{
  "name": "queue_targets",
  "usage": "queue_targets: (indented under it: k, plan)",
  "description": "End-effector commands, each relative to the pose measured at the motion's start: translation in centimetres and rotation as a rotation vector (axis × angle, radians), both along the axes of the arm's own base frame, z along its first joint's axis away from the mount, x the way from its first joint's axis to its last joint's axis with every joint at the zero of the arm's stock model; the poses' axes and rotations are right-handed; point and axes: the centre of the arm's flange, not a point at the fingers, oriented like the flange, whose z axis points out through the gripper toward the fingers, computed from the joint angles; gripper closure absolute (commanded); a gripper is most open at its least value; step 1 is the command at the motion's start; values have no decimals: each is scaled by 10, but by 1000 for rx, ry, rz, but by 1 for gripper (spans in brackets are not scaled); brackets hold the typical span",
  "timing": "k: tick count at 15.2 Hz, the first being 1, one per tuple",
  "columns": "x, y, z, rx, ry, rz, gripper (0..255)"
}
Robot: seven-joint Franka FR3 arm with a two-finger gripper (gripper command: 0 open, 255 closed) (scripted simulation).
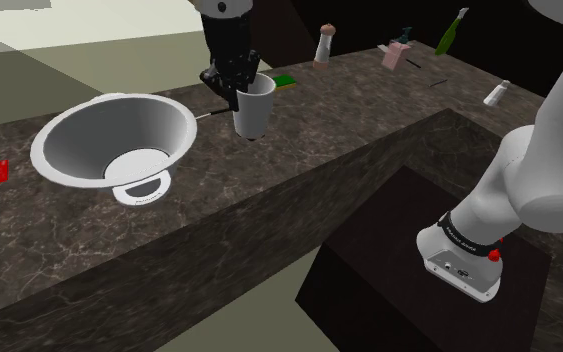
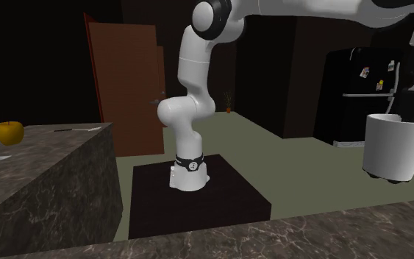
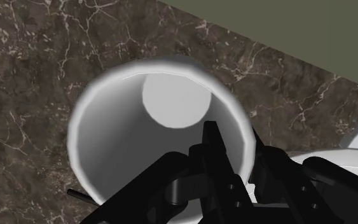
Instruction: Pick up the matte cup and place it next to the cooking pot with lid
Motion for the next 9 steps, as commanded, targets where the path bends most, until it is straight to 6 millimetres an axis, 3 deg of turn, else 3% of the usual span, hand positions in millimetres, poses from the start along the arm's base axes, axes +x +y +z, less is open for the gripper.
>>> queue_targets:
  k: [1,9]
  plan:
    - [0,0,-10,1,-1,0,255]
    - [0,0,-53,1,-1,0,255]
